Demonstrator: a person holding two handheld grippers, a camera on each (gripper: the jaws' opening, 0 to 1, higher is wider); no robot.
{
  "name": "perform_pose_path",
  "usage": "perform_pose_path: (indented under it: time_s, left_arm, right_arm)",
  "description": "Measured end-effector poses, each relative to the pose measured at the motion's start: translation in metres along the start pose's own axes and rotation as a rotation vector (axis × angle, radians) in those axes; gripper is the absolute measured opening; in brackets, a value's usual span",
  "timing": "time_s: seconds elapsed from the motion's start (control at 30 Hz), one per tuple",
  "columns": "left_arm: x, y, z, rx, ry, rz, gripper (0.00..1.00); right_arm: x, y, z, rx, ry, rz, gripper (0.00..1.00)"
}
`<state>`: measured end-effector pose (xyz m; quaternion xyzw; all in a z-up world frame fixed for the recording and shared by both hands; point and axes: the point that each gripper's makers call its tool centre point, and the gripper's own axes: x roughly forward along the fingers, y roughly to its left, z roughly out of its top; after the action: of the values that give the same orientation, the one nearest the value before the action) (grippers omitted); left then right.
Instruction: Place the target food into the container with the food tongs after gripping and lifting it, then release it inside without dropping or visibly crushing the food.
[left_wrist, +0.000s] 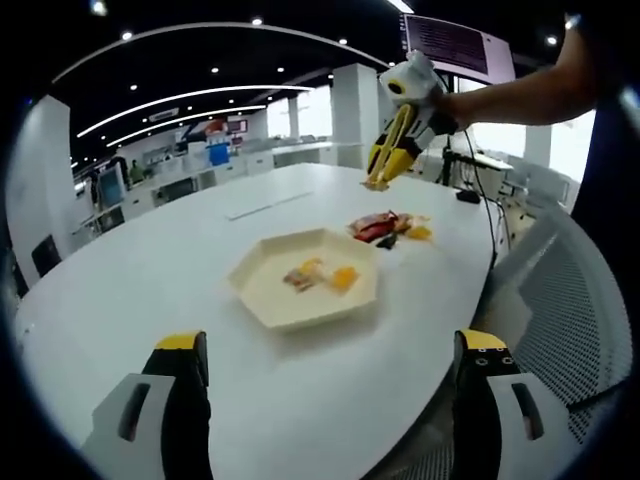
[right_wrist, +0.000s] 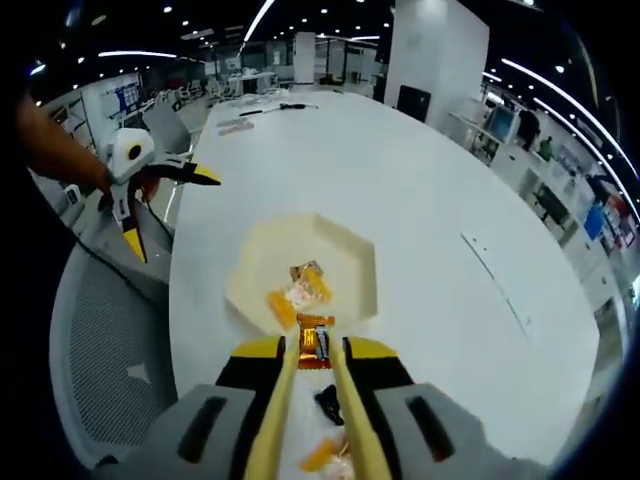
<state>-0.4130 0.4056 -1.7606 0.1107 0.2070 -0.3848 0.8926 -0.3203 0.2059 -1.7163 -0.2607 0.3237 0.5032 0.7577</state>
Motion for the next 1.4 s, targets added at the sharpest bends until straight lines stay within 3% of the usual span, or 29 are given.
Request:
perform_pose_path:
  time_s: [0.17, 0.47, 0.97, 1.4]
  left_arm:
    - [0.0, 0.0, -0.001, 0.001, 0.001, -0.002, 0.98]
    - [0.0, 0.002, -0.001, -0.004, -0.002, 0.001, 0.97]
    - [-0.003, 0.009, 0.002, -0.014, -0.019, 0.034, 0.97]
    - [-0.003, 0.009, 0.002, -0.011, -0.016, 0.036, 0.97]
  right_arm:
    - [0.004, 0.007, -0.004, -0.014, 0.018, 0.008, 0.21]
    - [0.004, 0.001, -0.002, -0.011, 0.018, -0.003, 0.21]
    - [0.034, 0.014, 0.039, -0.061, -0.008, 0.04, 0.21]
    - [0.047, 0.013, 0.052, -0.082, -0.011, 0.054, 0.21]
